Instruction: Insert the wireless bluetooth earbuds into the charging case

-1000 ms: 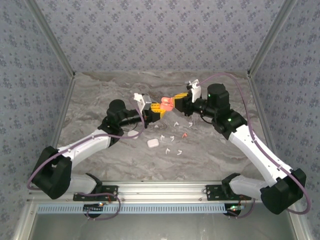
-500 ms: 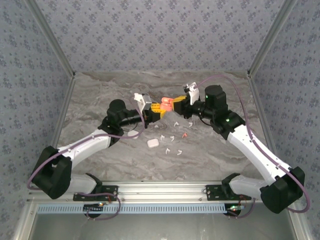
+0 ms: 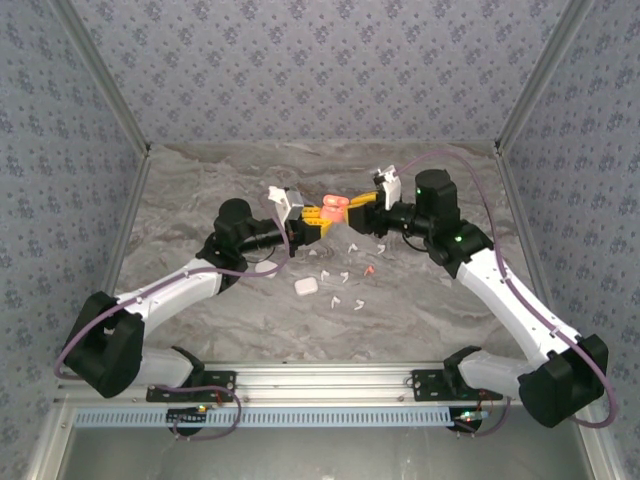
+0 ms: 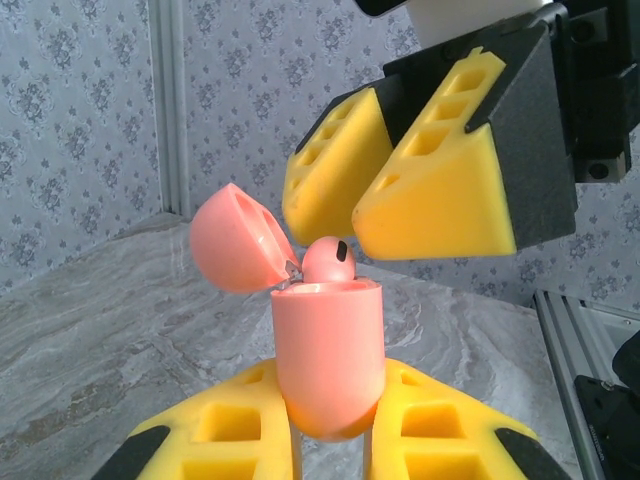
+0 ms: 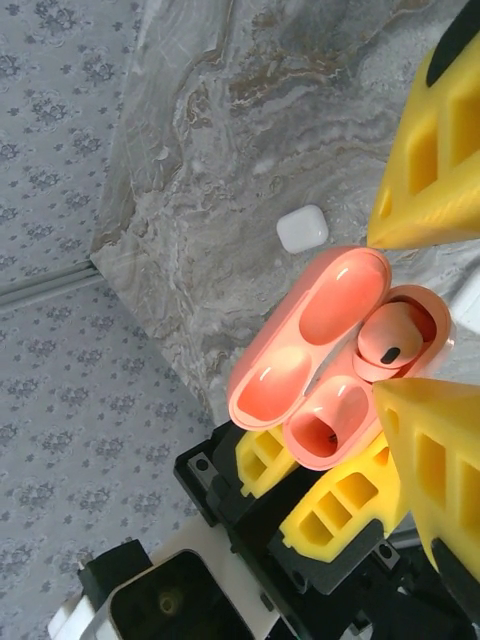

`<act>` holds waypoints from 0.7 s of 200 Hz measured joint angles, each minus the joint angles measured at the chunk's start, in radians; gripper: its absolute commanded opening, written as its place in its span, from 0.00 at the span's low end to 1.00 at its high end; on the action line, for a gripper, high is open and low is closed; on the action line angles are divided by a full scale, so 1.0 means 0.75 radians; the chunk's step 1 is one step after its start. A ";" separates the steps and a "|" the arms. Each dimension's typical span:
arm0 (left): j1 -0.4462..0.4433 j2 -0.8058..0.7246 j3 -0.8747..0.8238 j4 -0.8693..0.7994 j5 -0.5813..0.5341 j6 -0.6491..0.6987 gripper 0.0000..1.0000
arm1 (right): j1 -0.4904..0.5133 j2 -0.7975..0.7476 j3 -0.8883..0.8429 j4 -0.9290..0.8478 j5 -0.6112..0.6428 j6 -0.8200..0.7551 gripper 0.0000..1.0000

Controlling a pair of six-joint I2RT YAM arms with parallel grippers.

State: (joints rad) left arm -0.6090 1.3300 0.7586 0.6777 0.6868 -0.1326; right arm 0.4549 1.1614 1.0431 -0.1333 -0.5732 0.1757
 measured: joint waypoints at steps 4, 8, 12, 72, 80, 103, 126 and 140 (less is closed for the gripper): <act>0.000 0.000 0.000 0.000 0.000 0.000 0.00 | -0.006 0.000 0.000 0.004 -0.007 0.002 0.52; 0.000 0.000 0.000 0.000 0.000 0.000 0.00 | -0.010 0.000 0.000 0.004 -0.013 0.013 0.54; 0.000 0.000 0.000 0.000 0.000 0.000 0.00 | -0.014 0.000 0.000 0.009 -0.021 0.018 0.55; 0.000 -0.001 0.000 -0.001 -0.001 0.001 0.00 | -0.161 -0.071 -0.038 0.026 -0.072 0.087 0.73; 0.000 -0.001 0.000 -0.001 -0.003 0.001 0.00 | -0.179 -0.084 -0.045 0.004 -0.058 0.091 0.73; 0.000 -0.016 0.000 -0.023 -0.021 0.007 0.00 | -0.217 -0.090 -0.049 -0.100 0.045 0.112 0.70; 0.000 -0.072 -0.015 -0.054 -0.058 0.027 0.00 | -0.225 -0.044 -0.062 -0.254 0.184 0.148 0.66; 0.000 -0.125 -0.041 -0.076 -0.081 0.042 0.00 | -0.216 0.022 -0.080 -0.337 0.257 0.174 0.65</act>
State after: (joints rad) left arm -0.6090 1.2362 0.7280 0.6209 0.6262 -0.1013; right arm 0.2932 1.1778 0.9833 -0.3859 -0.3801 0.3065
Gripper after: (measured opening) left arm 0.155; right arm 0.659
